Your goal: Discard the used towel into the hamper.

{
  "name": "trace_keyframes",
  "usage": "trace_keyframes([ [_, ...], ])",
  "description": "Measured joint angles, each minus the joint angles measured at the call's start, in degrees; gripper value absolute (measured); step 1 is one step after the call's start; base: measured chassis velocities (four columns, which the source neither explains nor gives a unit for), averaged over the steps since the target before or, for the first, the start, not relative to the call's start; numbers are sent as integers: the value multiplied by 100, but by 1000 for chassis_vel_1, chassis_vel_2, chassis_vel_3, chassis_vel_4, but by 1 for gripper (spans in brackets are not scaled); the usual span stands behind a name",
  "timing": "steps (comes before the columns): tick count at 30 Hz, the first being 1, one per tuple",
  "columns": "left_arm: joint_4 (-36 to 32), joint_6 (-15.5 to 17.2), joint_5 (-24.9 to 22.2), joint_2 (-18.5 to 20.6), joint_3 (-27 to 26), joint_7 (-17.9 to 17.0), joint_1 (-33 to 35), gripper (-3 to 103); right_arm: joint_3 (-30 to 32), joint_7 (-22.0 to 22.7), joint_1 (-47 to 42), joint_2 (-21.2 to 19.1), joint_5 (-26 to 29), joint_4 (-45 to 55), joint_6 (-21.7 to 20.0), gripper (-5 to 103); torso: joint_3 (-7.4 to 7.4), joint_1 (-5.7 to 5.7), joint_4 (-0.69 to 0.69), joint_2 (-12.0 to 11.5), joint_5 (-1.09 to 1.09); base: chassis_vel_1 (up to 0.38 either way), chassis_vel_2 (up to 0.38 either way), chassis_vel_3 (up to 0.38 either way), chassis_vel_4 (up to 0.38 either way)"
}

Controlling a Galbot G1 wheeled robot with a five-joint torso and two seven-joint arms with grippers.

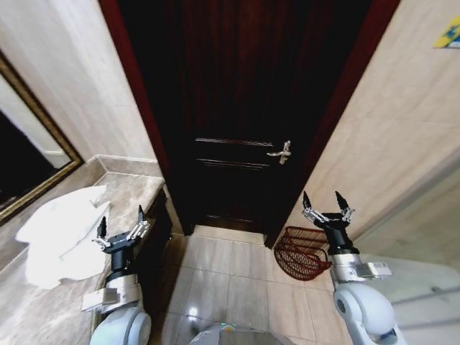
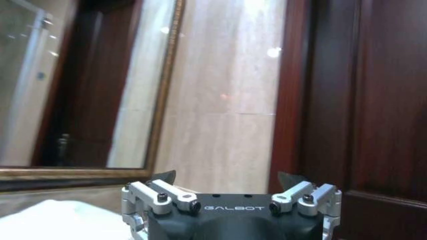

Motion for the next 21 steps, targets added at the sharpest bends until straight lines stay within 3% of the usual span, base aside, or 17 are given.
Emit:
trace_keyframes([
  [14, 248, 208, -271, 0, -332, -137, -129, 100, -156, 226, 108, -33, -118, -188, -59, 100, 0, 0, 1, 0, -1, 125, 118, 122, 118],
  [21, 476, 441, -563, 133, -521, -145, -276, 98, -276, 804, 290, -152, -516, -346, 54, 100, 0, -1, 2, 0, -1, 126, 112, 121, 127],
])
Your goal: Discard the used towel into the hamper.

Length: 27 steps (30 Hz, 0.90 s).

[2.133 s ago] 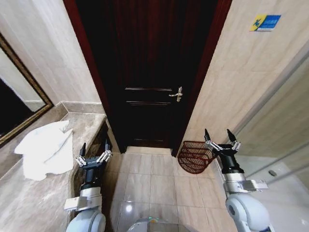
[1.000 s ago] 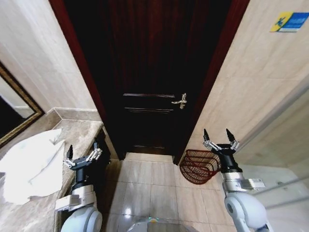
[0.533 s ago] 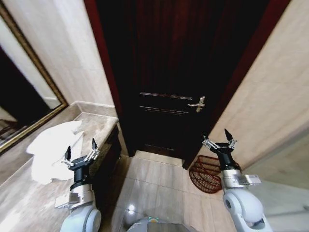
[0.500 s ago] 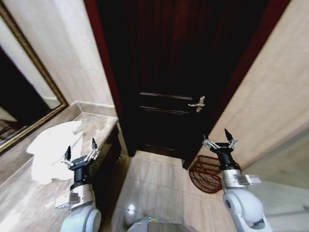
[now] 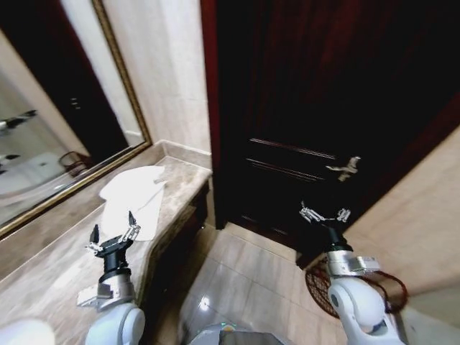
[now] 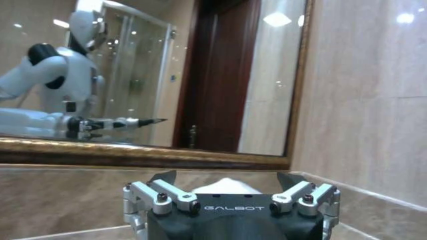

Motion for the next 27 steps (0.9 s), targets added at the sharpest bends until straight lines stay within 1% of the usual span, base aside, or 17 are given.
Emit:
trace_keyframes([
  [2, 99, 58, -56, 92, -62, 99, -68, 100, -34, 201, 83, -7, -264, -111, 154, 100, 0, 0, 0, 0, 0, 78, 91, 95, 65],
  [3, 133, 148, -92, 146, -88, 122, -94, 100, -34, 204, 93, -7, -309, -137, 191, 100, 0, 0, 0, -1, -1, 61, 55, 67, 56],
  [4, 133, 148, -92, 146, -88, 122, -94, 100, -34, 204, 93, -7, -309, -137, 191, 100, 0, 0, 0, -1, -1, 61, 55, 67, 56],
  [5, 163, 253, -151, 222, -116, 135, -115, 100, -20, 147, 84, -7, -315, -145, 207, 100, 0, 0, 0, -1, 1, 39, 55, 67, 20],
  [6, 200, 391, -280, 344, -154, 173, -143, 100, 22, -41, 55, -8, -275, -146, 240, 100, 0, 0, -1, -1, 0, 0, 0, 0, 0],
  [8, 252, 728, -665, 660, -238, 307, -218, 100, 62, -307, -26, -7, -115, -110, 262, 100, 0, 0, -5, -1, -1, 0, 0, 0, 0],
  [9, 252, 728, -665, 660, -238, 307, -218, 100, 62, -307, -26, -7, -115, -110, 262, 100, 0, 0, -5, -1, -1, 0, 0, 0, 0],
  [12, 339, 1148, -1251, 1162, -399, 463, -396, 100, 55, -442, -86, 18, 88, -11, 259, 100, 0, 0, -5, -1, 0, 0, 0, 0, 0],
  [13, 339, 1148, -1251, 1162, -399, 463, -396, 100, 55, -442, -86, 18, 88, -11, 259, 100, 0, 0, -5, -1, 0, 0, 0, 0, 0],
  [17, 733, 1428, -1713, 1740, -513, 632, -697, 100, 73, -581, -108, 66, 212, -9, 280, 100, 0, 0, -2, -1, -1, 0, 0, 0, 0],
  [18, 733, 1428, -1713, 1740, -513, 632, -697, 100, 73, -581, -108, 66, 212, -9, 280, 100, 0, 0, -2, -1, -1, 0, 0, 0, 0],
  [21, 1215, 1584, -1939, 2219, -452, 765, -1100, 100, 90, -635, -137, 67, 286, -48, 246, 100, 0, 0, -2, 0, -2, 0, 0, 0, 0],
  [22, 1215, 1584, -1939, 2219, -452, 765, -1100, 100, 90, -635, -137, 67, 286, -48, 246, 100, 0, 0, -2, 0, -2, 0, 0, 0, 0],
  [23, 1370, 1618, -1992, 2366, -397, 817, -1254, 103, 92, -636, -134, 63, 271, -89, 256, 100, 0, 0, -2, -1, -2, 0, 0, 0, 0],
  [25, 1727, 1666, -2112, 2720, -218, 894, -1628, 97, 111, -605, -145, 64, 179, -155, 260, 100, 0, 0, -3, -1, -1, 0, 0, 0, 0],
  [26, 1727, 1666, -2112, 2720, -218, 894, -1628, 97, 111, -605, -145, 64, 179, -155, 260, 100, 0, 0, -3, -1, -1, 0, 0, 0, 0],
  [27, 1845, 1671, -2138, 2826, -149, 919, -1742, 97, 118, -601, -154, 67, 146, -171, 259, 100, 0, 1, -3, -1, -2, 0, 0, 0, 0],
])
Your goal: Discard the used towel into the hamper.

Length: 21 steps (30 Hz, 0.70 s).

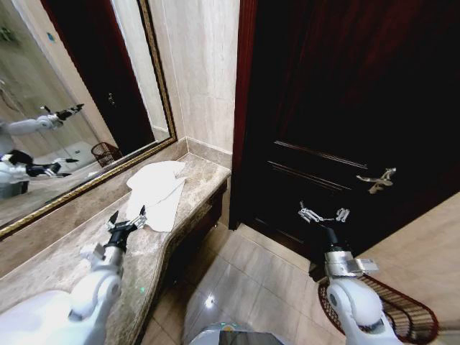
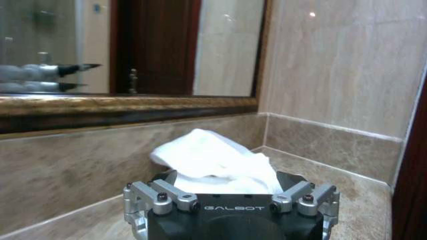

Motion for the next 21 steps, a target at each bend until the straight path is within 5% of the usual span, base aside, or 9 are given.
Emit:
trace_keyframes([
  [7, 1079, -19, -101, 533, 757, 80, -879, 100, 18, 6, -2, 62, -261, -218, 45, 100, 0, 0, 2, 0, 1, 0, 0, 0, 0],
  [13, 2155, -58, -139, 549, 1573, 77, -2047, 98, 120, 49, -46, 1, -261, -272, 87, 100, 0, 0, -1, 0, 1, 0, 0, 0, 0],
  [21, 2649, -59, -44, 542, 2070, 64, -2707, 98, 106, 52, -87, 58, -279, -285, 129, 100, 0, 0, 2, 1, 3, 0, 0, 0, 0],
])
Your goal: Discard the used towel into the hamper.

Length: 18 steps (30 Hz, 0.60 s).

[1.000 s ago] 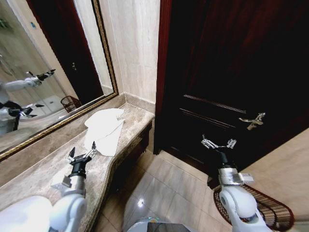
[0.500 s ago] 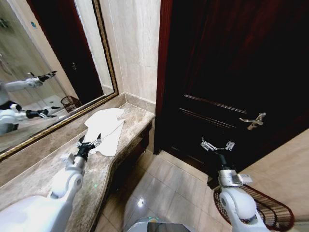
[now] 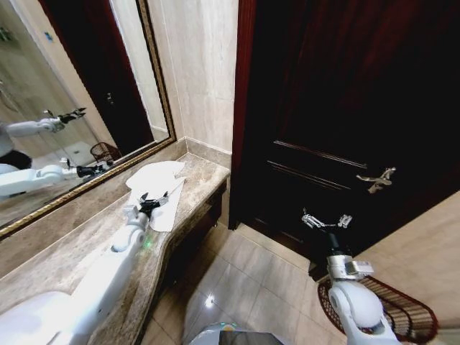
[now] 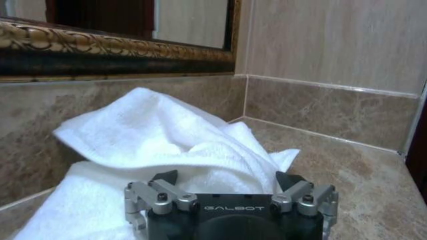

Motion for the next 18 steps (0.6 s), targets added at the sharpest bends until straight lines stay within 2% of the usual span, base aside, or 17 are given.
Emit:
trace_keyframes([
  [2, 56, 2, 15, 11, 42, -3, -47, 97, -6, 0, -7, 20, -13, 3, 11, 100, 0, 0, 0, 0, 0, 0, 0, 0, 0],
  [4, 174, -36, 20, 33, 104, 3, -116, 89, -5, -1, -30, 51, -40, 6, 52, 100, 0, 0, 0, 0, 0, 0, 0, 0, 0],
  [7, 255, -77, 17, 35, 131, 2, -158, 85, 22, -2, -66, 62, -82, -5, 106, 100, 0, 0, 0, 0, 0, 0, 0, 0, 0],
  [10, 346, -186, 11, 30, 159, -10, -201, 74, 72, -2, -138, 81, -87, -1, 139, 100, -1, 0, -1, 0, 0, 0, 0, 0, 0],
  [16, 361, -247, -22, 7, 195, -12, -239, 61, 90, 8, -157, 116, -87, 28, 168, 100, -1, -1, -1, 0, 0, 0, 0, 0, 0],
  [18, 354, -257, -45, 2, 204, -12, -240, 54, 102, 11, -177, 133, -88, 39, 174, 100, -1, 0, -1, 0, 0, 0, 0, 0, 0],
])
